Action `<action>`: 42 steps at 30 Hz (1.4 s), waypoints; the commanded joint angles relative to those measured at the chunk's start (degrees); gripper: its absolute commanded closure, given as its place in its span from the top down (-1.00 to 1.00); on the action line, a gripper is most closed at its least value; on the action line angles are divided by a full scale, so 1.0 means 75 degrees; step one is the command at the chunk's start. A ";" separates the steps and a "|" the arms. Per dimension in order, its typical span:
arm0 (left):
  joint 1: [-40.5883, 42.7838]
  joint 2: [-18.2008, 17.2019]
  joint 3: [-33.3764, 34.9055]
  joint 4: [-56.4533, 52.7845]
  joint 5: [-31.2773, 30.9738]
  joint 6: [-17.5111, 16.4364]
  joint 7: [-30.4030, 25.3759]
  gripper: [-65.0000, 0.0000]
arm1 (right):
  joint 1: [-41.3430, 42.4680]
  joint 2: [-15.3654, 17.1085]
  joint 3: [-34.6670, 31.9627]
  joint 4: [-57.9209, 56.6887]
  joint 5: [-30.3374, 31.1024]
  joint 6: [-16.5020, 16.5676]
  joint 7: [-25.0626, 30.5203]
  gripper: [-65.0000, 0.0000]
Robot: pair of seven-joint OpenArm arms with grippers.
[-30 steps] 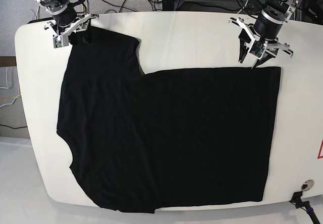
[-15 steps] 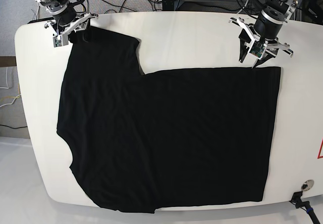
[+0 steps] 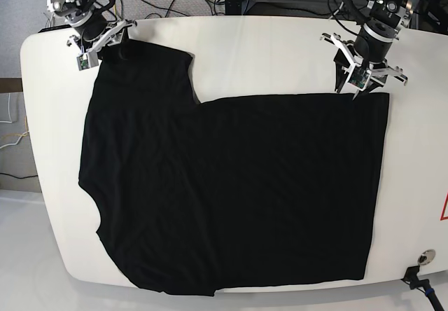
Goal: Fold the T-shirt properly
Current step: 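Close both grippers on the shirt's shoulder edges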
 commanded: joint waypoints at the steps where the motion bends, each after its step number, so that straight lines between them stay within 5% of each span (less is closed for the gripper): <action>1: -0.0010 -0.0060 -0.0032 0.0144 -0.0020 0.0049 -0.0187 -0.37 | 0.0094 0.0245 0.0047 -0.0305 -0.0064 0.0129 -0.0171 -0.11; 19: 0.0097 -0.0050 -0.0029 0.0152 -0.0026 0.0071 -0.0113 -0.38 | 0.0126 0.0389 -0.0066 -0.0577 0.0101 0.0009 -0.0236 -0.13; 24: 0.0102 -0.0044 -0.0041 0.0101 -0.0018 0.0059 -0.0186 -0.40 | 0.0142 0.0350 -0.0131 -0.0774 0.0082 0.0050 -0.0283 -0.64; 25: 0.0072 -0.0032 -0.0065 0.0119 -0.0076 0.0029 -0.0105 -0.37 | 0.0174 0.0386 -0.0070 -0.0651 0.0403 -0.0005 -0.0082 -0.44; 32: 0.0118 0.0102 -0.0054 0.0107 -0.0091 0.0012 -0.0109 -0.36 | 0.0379 0.0322 -0.0171 -0.0566 0.0668 -0.0091 -0.1237 -0.57; 39: -0.0013 0.0053 -0.0040 0.0029 -0.0069 0.0080 0.0044 -0.31 | 0.0362 0.0333 -0.0205 -0.0506 0.0776 -0.0228 -0.1371 -1.00; 42: -0.0469 -0.0020 -0.0028 -0.0319 -0.0132 0.0078 0.0061 -0.19 | 0.0367 0.0303 -0.0202 -0.0509 0.0729 -0.0212 -0.1273 -1.00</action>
